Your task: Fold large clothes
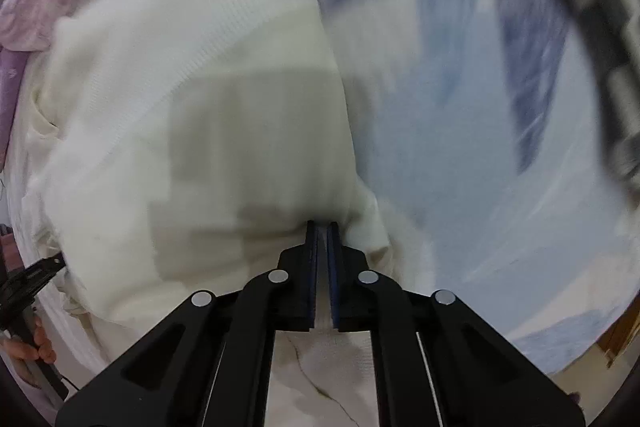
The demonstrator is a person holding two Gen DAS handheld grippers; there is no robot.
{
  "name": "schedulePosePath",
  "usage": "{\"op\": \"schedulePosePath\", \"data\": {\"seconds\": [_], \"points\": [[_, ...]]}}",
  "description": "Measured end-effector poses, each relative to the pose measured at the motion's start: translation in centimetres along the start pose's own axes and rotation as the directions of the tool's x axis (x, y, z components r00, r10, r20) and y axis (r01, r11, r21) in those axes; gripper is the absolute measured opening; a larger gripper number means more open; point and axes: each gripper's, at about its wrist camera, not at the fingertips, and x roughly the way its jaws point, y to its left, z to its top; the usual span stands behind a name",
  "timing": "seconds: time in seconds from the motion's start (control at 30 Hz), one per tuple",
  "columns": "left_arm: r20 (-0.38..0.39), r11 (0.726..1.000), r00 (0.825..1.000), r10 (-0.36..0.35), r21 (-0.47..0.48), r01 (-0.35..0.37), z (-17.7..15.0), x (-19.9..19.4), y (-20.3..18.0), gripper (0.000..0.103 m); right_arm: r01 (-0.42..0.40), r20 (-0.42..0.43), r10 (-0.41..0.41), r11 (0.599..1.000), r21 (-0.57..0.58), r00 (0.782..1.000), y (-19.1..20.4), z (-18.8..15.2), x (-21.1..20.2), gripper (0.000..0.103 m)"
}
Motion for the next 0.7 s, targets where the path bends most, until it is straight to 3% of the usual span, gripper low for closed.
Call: {"op": "schedulePosePath", "data": {"seconds": [0.1, 0.17, 0.23, 0.3, 0.37, 0.47, 0.53, 0.6, 0.67, 0.7], "points": [[0.007, 1.0, 1.0, -0.008, -0.011, 0.008, 0.2, 0.2, 0.2, 0.005, -0.018, 0.081, 0.019, 1.0, -0.018, 0.997, 0.7, 5.0, 0.4, 0.006], [0.013, 1.0, 1.0, -0.015, -0.025, 0.015, 0.4, 0.7, 0.4, 0.005, 0.005, 0.046, -0.003, 0.999, -0.039, 0.999, 0.8, 7.8, 3.0, 0.002], [0.024, 0.999, 1.0, -0.014, -0.035, 0.015, 0.8, 0.8, 0.2, 0.004, -0.043, -0.011, 0.043, 0.998, 0.05, 0.999, -0.2, 8.9, 3.2, 0.001], [0.033, 0.999, 0.999, -0.008, -0.036, 0.009, 0.6, 0.7, 0.3, 0.004, -0.019, -0.047, 0.018, 1.0, -0.017, 0.999, 0.1, 7.4, 1.4, 0.005], [0.044, 1.0, 0.999, -0.001, -0.025, 0.002, 0.3, 0.7, 0.1, 0.004, -0.044, -0.113, 0.036, 0.997, -0.071, 0.993, 0.4, 3.9, 0.4, 0.005], [0.052, 1.0, 0.999, -0.004, -0.019, 0.005, 0.3, 0.8, 0.1, 0.004, 0.006, -0.213, -0.029, 0.994, -0.106, 0.977, -0.2, -0.9, 3.6, 0.001], [0.056, 1.0, 0.998, -0.014, -0.02, 0.015, 0.3, 0.9, 0.1, 0.004, -0.025, -0.143, 0.015, 0.998, -0.066, 0.99, -1.4, -2.2, 4.4, 0.001], [0.05, 1.0, 0.999, -0.017, -0.016, 0.018, 0.1, 0.8, 0.4, 0.003, -0.029, -0.164, 0.027, 1.0, -0.011, 0.986, -1.7, -1.9, 3.4, 0.002], [0.04, 1.0, 0.999, -0.016, -0.01, 0.017, -0.2, 0.2, 0.5, 0.006, -0.038, -0.142, 0.039, 0.999, 0.007, 0.989, -1.7, -1.8, 1.4, 0.015], [0.035, 1.0, 0.999, -0.026, -0.009, 0.027, -0.3, -0.2, 0.5, 0.015, -0.047, -0.12, 0.046, 0.999, -0.005, 0.992, -1.4, -1.8, 0.3, 0.032]]}}
